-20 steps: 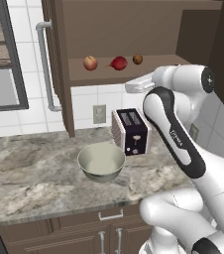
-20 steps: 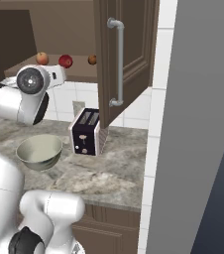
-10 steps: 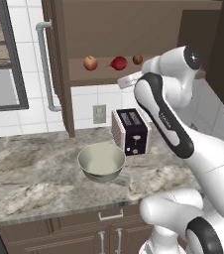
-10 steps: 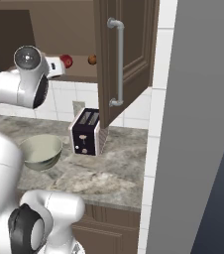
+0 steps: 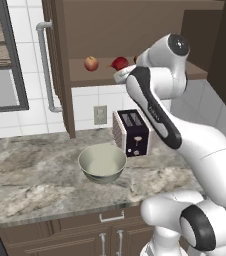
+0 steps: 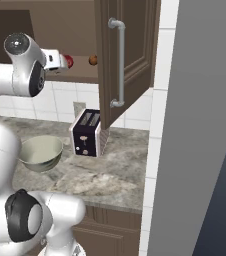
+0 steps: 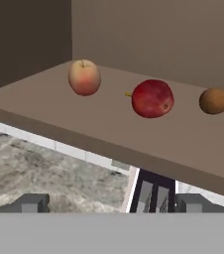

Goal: Open the cabinet. Pick the peach and pear from the cabinet and place them into the bowl. Then close the cabinet.

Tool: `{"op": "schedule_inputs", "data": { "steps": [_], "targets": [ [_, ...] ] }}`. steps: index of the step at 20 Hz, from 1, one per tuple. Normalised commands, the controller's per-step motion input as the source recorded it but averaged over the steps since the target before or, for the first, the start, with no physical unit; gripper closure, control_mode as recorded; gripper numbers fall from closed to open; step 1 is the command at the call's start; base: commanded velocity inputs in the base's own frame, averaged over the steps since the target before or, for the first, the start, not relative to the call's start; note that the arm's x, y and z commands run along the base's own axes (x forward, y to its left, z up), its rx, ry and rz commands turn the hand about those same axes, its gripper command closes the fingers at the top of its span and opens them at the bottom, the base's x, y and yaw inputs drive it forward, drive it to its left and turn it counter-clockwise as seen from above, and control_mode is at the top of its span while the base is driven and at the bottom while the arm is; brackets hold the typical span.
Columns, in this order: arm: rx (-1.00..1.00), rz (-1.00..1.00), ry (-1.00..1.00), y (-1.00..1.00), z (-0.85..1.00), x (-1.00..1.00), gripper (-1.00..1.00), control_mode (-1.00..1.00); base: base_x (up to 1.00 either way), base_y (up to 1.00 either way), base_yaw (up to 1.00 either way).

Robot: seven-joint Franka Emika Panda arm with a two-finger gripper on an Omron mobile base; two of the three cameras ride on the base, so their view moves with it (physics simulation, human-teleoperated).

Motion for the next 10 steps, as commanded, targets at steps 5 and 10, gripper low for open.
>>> {"op": "schedule_inputs", "data": {
  "steps": [5,10],
  "targets": [
    [-0.01,-0.13,0.0,0.0,0.0,0.33,-1.0,-1.0,0.0,0.0,0.0],
    [0.0,-0.08,0.0,0.0,0.0,0.32,-1.0,-1.0,0.0,0.0,0.0]
  ]
}}
